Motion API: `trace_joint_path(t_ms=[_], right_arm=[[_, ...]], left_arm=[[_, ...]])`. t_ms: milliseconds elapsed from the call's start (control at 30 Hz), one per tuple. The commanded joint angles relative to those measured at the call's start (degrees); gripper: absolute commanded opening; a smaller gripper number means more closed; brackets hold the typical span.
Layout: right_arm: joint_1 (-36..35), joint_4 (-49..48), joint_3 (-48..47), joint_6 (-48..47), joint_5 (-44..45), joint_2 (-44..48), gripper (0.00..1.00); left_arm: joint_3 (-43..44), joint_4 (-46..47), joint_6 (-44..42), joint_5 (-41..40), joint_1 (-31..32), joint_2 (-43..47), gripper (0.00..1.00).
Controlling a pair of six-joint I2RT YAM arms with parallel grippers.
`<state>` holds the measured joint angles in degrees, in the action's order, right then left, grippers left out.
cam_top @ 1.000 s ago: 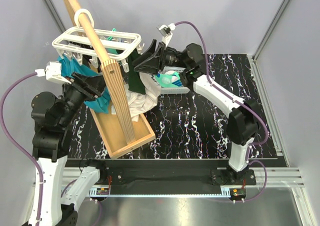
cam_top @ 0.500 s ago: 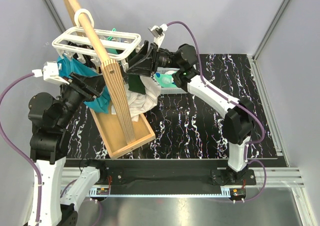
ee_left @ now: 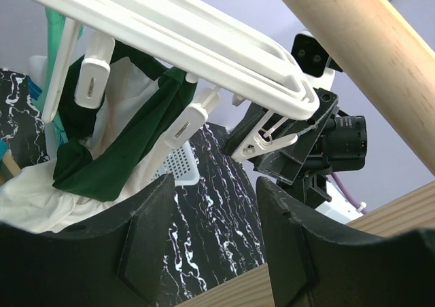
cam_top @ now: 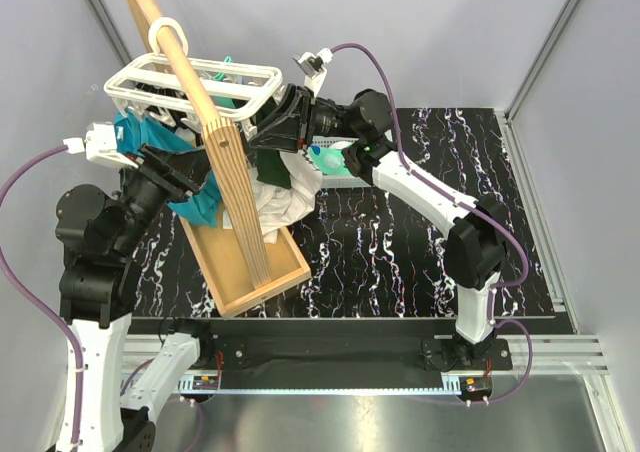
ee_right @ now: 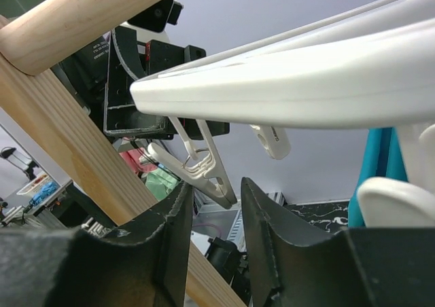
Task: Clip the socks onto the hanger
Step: Open the clamp at the hanger.
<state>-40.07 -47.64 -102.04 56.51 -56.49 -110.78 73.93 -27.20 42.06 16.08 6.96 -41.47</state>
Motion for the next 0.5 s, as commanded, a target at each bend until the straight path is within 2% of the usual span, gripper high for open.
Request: trace_joint_path(t_ms=[0, 67, 100, 200, 233, 267, 467], right_arm=[[-0.71, -3.51, -0.88, 1.23, 0.33, 1.0, 0.37], [-0.79, -4.22, -0.44, 1.85, 0.5, 1.18, 0.31], [-0.79, -4.57, -0.27, 2.11, 0.59, 1.27, 0.24], [-0.79, -5.36, 0.79, 3.16, 0.85, 1.88, 0.13], [-0.79, -4.66, 1.31, 3.17, 1.2, 2.06, 0.05], [-0.79, -3.61, 1.4, 2.91, 1.38, 2.5, 0.02], [-0.79, 5.35, 1.84, 0.01, 2.09, 4.96, 0.0]], left_arm=[[1.57, 3.73, 0.56, 1.68, 0.24, -0.8, 0.56], [1.3, 4.17, 1.17, 2.46, 0.24, -0.98, 0.56], [1.04, 4.78, 1.35, 2.82, 0.25, -1.24, 0.56], [0.6, 6.19, 2.41, 4.92, 0.16, -2.2, 0.57], [0.51, 6.54, 2.76, 5.45, 0.16, -2.56, 0.57], [0.43, 6.98, 3.11, 6.41, 0.07, -2.82, 0.57], [-1.33, 11.81, 1.8, 10.01, -0.45, -5.1, 0.6]])
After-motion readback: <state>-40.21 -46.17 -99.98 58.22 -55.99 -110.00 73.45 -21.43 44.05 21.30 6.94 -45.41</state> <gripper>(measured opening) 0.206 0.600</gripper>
